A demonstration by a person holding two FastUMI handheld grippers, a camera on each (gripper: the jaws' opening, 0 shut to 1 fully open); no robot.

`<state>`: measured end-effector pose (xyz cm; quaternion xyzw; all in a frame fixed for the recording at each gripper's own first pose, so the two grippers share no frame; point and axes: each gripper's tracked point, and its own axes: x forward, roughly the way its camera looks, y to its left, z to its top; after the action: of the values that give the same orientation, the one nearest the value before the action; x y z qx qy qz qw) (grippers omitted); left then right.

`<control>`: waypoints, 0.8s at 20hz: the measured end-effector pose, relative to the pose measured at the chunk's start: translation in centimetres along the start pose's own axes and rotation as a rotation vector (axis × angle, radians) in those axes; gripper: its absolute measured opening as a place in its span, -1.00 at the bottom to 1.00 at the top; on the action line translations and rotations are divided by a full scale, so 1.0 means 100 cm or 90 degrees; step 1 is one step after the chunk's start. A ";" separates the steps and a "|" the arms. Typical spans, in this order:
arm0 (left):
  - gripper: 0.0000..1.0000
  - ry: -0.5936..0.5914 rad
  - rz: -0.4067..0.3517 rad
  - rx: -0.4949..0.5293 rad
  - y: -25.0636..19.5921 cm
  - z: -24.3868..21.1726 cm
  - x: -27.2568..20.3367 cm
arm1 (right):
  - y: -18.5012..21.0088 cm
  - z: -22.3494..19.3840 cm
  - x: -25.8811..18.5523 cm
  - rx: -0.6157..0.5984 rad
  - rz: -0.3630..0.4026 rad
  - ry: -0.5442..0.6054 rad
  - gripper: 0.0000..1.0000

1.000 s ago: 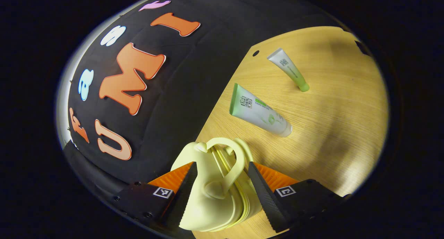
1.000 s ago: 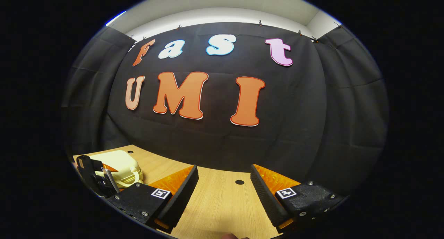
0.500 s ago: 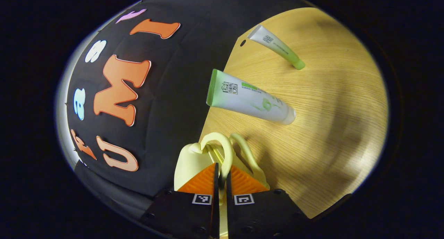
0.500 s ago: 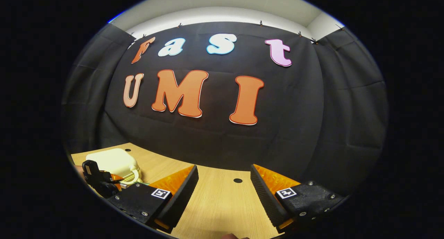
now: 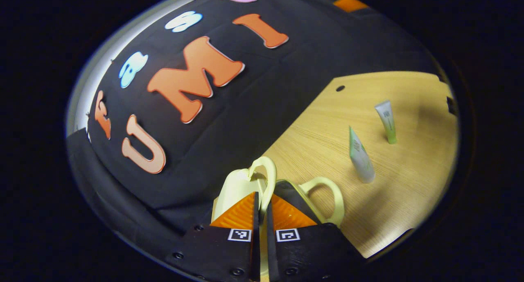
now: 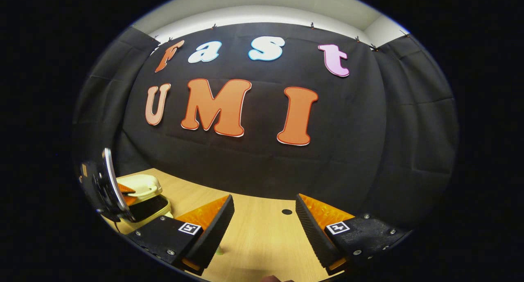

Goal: First open the suitcase, pack the skin care products into it, and then close the suitcase.

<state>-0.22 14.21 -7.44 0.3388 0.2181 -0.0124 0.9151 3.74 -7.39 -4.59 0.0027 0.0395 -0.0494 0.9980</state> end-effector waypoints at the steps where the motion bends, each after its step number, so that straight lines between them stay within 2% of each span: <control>1: -0.85 -0.001 0.010 -0.027 0.016 0.002 -0.004 | 0.011 0.000 0.004 0.002 0.009 0.004 0.91; 4: -0.85 -0.010 0.040 -0.102 0.060 -0.001 -0.012 | 0.046 0.007 0.012 0.009 0.039 0.003 0.91; 7: -0.84 -0.017 0.066 -0.151 0.102 -0.009 -0.020 | 0.080 0.012 0.020 0.001 0.060 -0.004 0.90; 16: -0.83 -0.003 0.175 -0.229 0.226 -0.088 -0.024 | 0.166 0.023 0.039 -0.002 0.098 0.004 0.90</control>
<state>-2.01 36.86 1.50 0.1969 0.1667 0.1506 0.9543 9.44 8.70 -2.57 0.0041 0.0428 0.0274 0.9987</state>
